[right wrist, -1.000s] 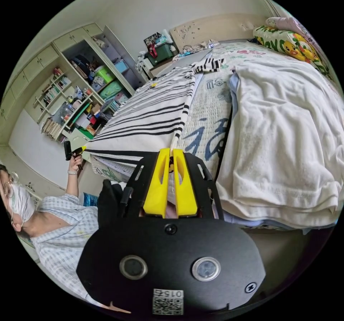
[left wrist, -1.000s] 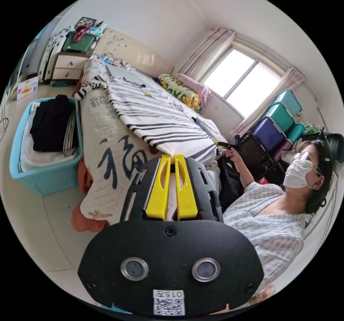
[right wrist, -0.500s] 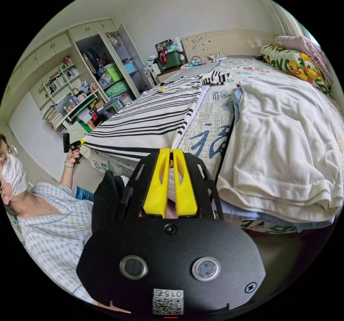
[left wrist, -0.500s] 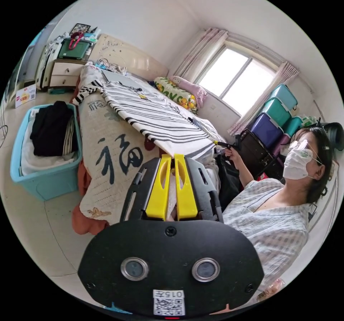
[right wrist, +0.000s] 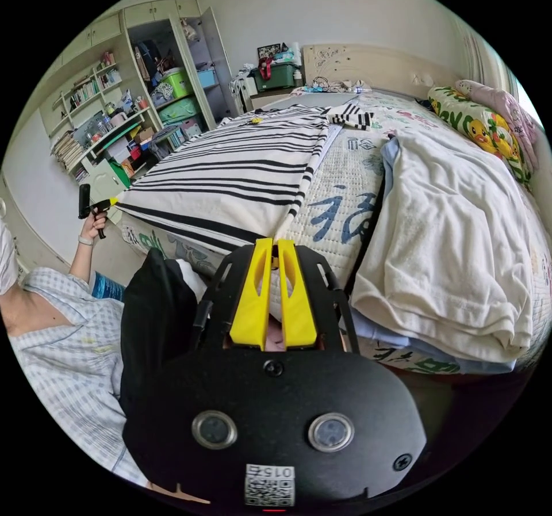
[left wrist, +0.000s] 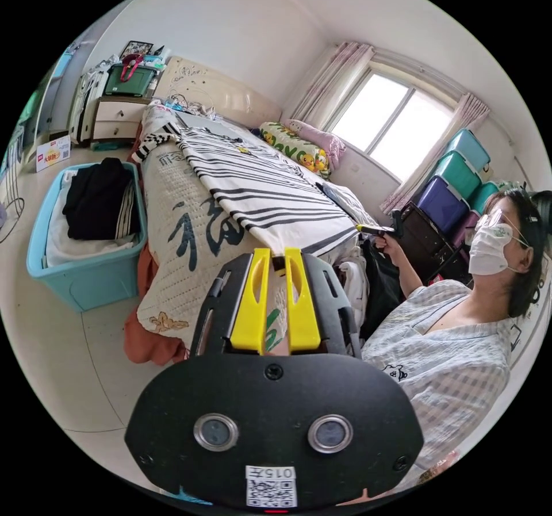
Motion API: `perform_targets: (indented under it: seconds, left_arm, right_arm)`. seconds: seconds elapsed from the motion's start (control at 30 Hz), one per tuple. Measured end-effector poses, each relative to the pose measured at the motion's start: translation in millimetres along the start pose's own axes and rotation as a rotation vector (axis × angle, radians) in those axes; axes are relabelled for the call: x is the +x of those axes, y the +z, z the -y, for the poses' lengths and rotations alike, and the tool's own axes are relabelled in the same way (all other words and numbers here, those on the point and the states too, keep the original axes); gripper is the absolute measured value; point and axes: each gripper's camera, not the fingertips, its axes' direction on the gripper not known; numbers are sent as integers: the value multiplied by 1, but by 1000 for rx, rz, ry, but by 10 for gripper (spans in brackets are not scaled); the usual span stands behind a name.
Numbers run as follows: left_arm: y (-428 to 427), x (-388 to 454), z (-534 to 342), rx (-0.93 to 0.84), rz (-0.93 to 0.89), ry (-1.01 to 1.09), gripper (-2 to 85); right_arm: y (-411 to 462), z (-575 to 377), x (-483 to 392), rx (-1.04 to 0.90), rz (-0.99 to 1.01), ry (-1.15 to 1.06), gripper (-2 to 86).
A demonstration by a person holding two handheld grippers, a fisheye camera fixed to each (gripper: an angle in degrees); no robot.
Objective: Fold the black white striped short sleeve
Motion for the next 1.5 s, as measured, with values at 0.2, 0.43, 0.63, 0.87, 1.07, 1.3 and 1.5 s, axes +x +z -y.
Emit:
perform_targets:
  seconds: [0.2, 0.43, 0.63, 0.87, 1.07, 1.3, 1.5]
  left_arm:
    - [-59, 24, 24, 44, 30, 39, 0]
    - [-79, 22, 46, -6, 87, -3, 3]
    - [-148, 42, 65, 18, 187, -9, 27]
    - [-252, 159, 132, 220, 554, 247, 63]
    - [-231, 220, 243, 323, 686, 497, 66]
    - [-113, 197, 474, 75, 378, 580, 71]
    - [6, 161, 710, -50, 202, 514, 76]
  right_arm:
    - [-10, 1, -20, 58, -39, -40, 2]
    - [30, 24, -31, -100, -124, -85, 4]
    - [26, 39, -39, -93, -175, -104, 40]
    - [-5, 67, -8, -48, -238, 43, 53]
    - [-46, 118, -2, 186, -256, 88, 57]
    - [-33, 253, 51, 281, -80, 186, 85]
    - [21, 383, 154, 290, 43, 438, 101]
